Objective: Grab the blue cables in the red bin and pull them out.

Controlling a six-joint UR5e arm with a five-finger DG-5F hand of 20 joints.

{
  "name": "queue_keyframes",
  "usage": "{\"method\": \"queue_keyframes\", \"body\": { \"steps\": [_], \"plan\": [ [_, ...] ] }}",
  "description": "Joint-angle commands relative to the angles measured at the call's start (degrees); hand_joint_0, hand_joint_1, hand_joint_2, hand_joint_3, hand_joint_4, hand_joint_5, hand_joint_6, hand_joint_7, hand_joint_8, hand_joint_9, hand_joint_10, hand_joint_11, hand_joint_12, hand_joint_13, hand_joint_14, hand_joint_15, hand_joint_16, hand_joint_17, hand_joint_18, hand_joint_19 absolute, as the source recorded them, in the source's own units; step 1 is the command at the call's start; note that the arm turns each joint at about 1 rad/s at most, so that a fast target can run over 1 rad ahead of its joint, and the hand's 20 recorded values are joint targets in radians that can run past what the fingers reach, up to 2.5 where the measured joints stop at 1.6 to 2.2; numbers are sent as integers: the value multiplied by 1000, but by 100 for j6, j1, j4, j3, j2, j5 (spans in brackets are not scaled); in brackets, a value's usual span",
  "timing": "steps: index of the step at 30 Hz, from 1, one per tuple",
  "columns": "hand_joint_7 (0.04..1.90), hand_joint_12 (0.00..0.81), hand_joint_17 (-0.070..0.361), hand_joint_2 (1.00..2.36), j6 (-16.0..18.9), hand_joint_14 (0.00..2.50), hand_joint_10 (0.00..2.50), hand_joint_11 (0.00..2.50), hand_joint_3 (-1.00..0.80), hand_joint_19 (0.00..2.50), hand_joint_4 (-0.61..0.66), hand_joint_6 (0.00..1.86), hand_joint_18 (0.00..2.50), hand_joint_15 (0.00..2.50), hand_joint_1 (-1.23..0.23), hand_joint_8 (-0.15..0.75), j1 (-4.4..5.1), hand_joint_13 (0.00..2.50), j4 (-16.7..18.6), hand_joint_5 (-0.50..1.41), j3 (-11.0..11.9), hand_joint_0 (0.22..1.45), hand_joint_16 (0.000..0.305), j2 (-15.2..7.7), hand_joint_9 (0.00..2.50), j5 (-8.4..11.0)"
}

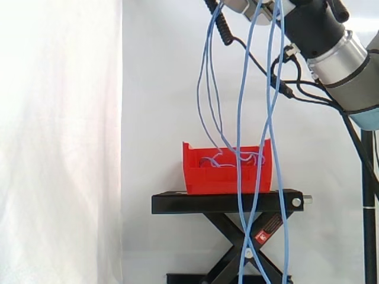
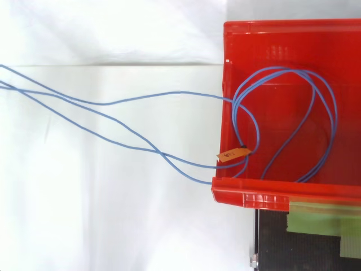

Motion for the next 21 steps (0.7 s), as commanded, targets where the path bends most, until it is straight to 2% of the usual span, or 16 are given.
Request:
{"method": "queue_keyframes", "body": {
  "steps": [1,7,10,16,20,21],
  "plan": [
    [918,295,82,1000,-43,2497,276,1740,-1000,1708,-5,3,1180,1239,-943,168,-2,868,143,1043,-2,895,36,-1,1277,-73],
    [891,294,83,1000,62,2489,272,1742,-1000,1696,-11,4,1177,1236,-952,160,-10,868,126,1032,-2,897,37,-1,1276,-20],
    [886,290,81,1000,247,2483,270,1738,-1000,1699,-10,6,1176,1232,-954,162,-19,867,-33,1029,-2,898,36,-1,1274,59],
    [886,296,83,1000,229,2479,267,1724,-1000,1696,-15,5,1172,1227,-957,168,-10,868,-85,1030,-2,900,37,-1,1275,59],
    [886,290,81,1000,-52,2476,266,1736,-1000,1697,-9,5,1169,1229,-957,170,-10,866,-77,1031,-2,900,36,-1,1274,-47],
    [887,289,82,1000,-386,2483,264,1738,-1000,1697,-10,6,1170,1208,-958,163,-19,866,-77,1030,-2,900,37,-1,1274,-275]
  ]
}}
